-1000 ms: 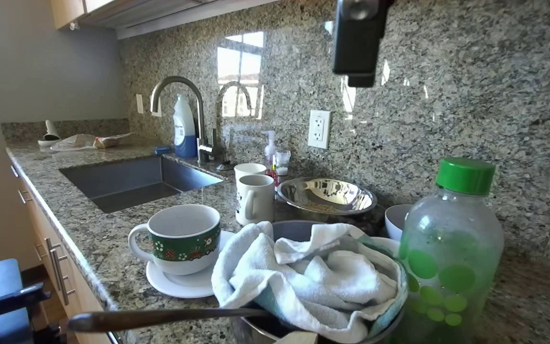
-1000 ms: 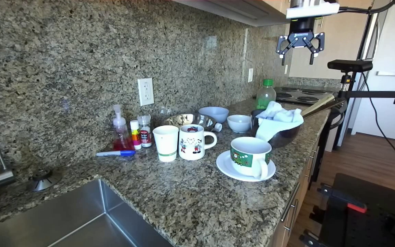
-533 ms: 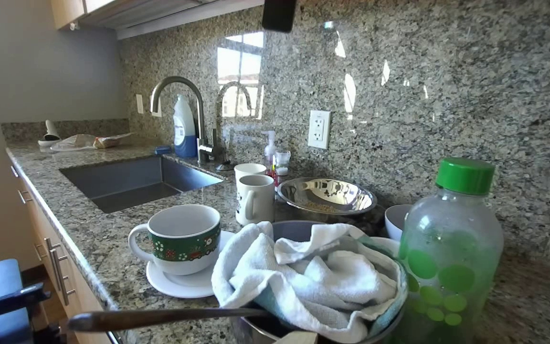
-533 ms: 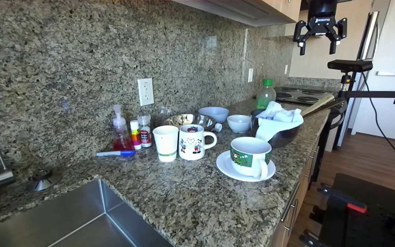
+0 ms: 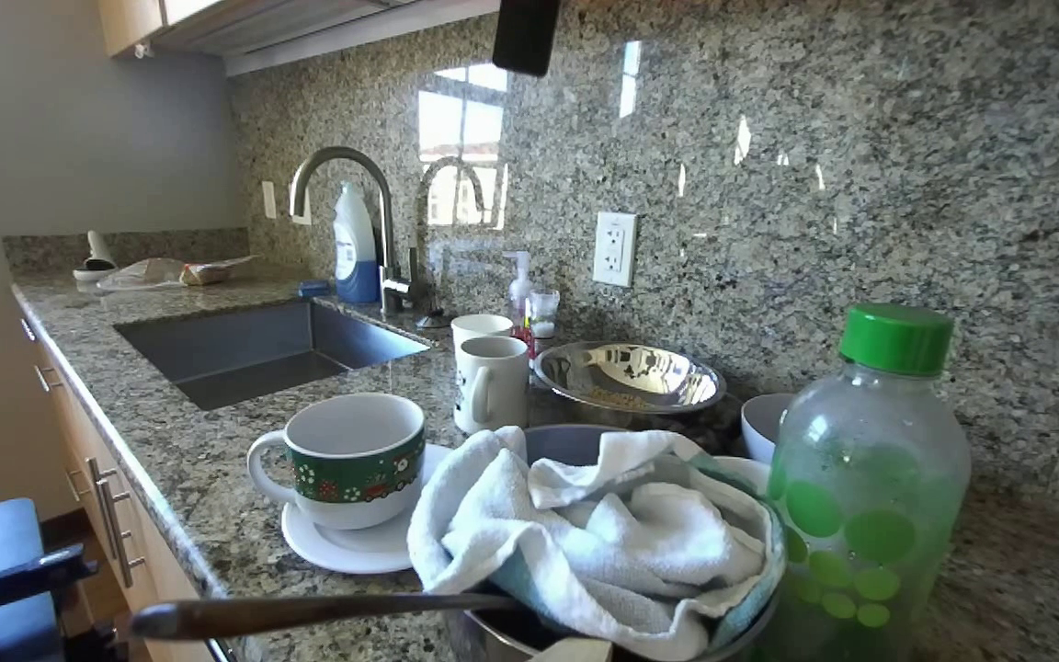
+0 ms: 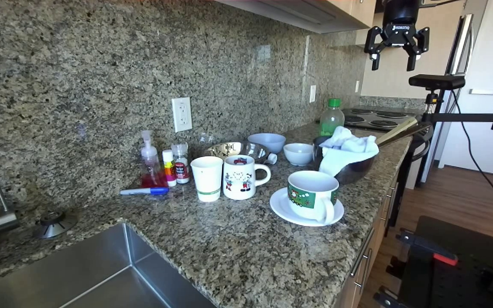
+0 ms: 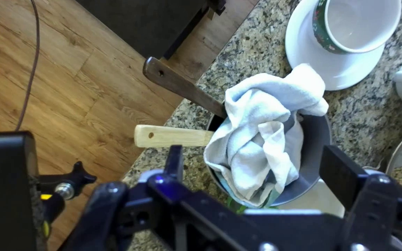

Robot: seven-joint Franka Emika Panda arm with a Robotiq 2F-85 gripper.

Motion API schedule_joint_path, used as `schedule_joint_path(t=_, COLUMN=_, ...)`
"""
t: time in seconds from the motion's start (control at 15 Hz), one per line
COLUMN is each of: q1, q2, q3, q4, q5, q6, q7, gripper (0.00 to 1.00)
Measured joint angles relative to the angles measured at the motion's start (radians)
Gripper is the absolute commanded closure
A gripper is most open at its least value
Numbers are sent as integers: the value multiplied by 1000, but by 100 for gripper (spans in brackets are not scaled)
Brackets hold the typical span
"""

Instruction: Use the towel to wipe the inside of the mug on the plate, then put it in the silver bowl next to the plate

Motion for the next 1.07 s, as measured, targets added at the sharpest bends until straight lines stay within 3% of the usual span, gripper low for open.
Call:
schedule_joint_path(t=0.47, q1=49, q2=83, q3=-17, q4=5, q5=166, q6=-3, q7=-371, gripper=0)
schedule_joint_path(t=1.07, q1=133, q2=118, q3=16, q4=15, q5=186, q6=-179, q7=-738, gripper=0)
